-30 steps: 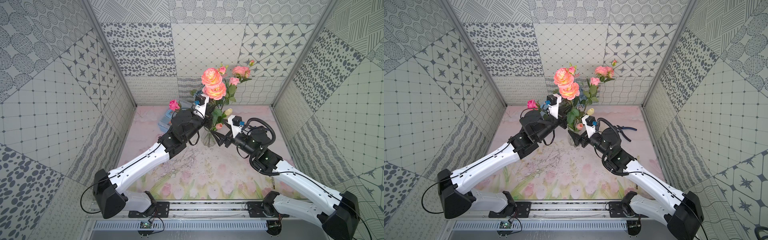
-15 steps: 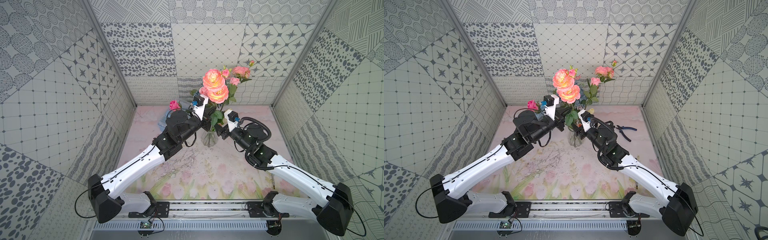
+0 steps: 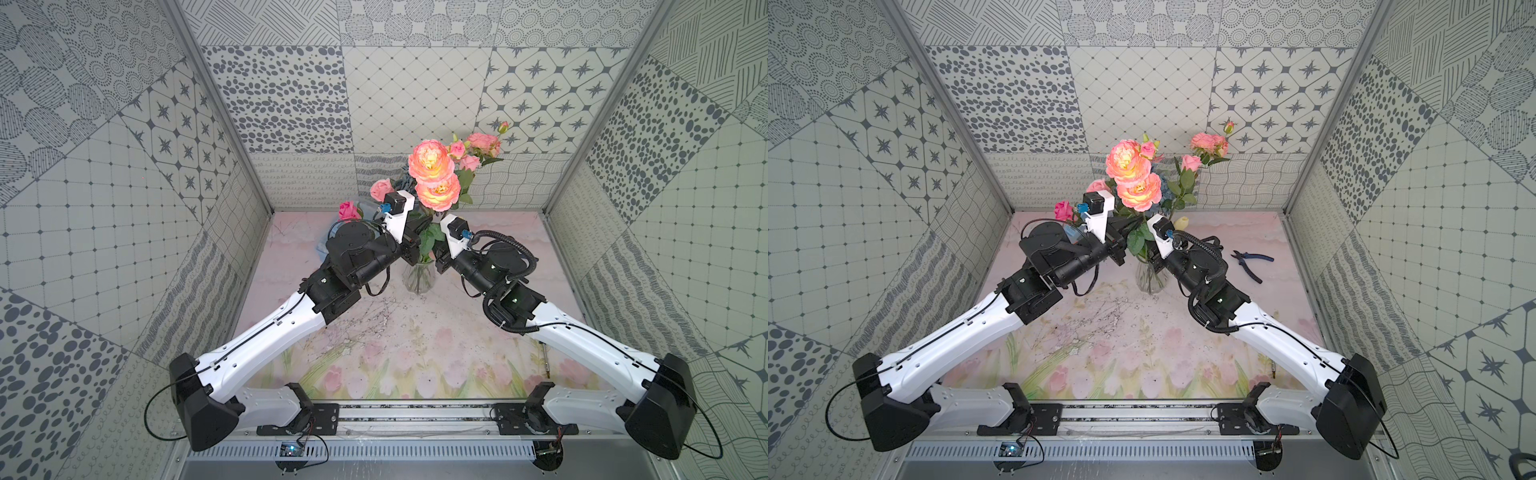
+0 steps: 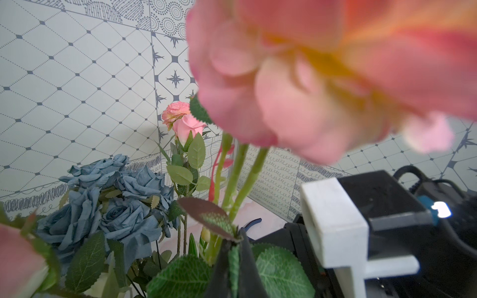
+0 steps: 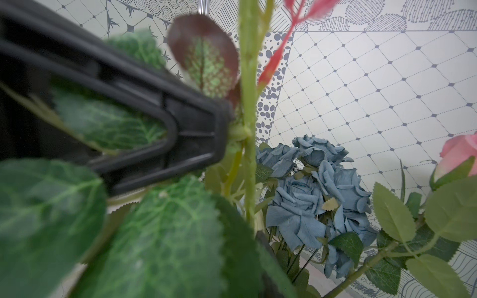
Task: Pick out pink flowers from the vase
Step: Pick up the flower from the vase.
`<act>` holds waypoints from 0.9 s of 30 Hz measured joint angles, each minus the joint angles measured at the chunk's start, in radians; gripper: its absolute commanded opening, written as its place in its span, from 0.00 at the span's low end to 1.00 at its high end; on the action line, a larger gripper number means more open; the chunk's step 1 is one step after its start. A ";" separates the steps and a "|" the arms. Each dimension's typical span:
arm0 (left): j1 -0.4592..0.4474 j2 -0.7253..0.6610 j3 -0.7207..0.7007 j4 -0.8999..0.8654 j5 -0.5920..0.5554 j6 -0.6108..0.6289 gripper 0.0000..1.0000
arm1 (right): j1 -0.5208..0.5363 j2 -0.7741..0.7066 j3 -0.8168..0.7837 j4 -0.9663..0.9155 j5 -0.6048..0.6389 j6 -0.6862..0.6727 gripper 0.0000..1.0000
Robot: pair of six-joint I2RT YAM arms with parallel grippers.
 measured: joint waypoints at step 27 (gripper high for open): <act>0.000 -0.179 -0.132 0.007 -0.174 -0.006 0.99 | 0.016 -0.068 0.174 -0.090 0.082 -0.049 0.00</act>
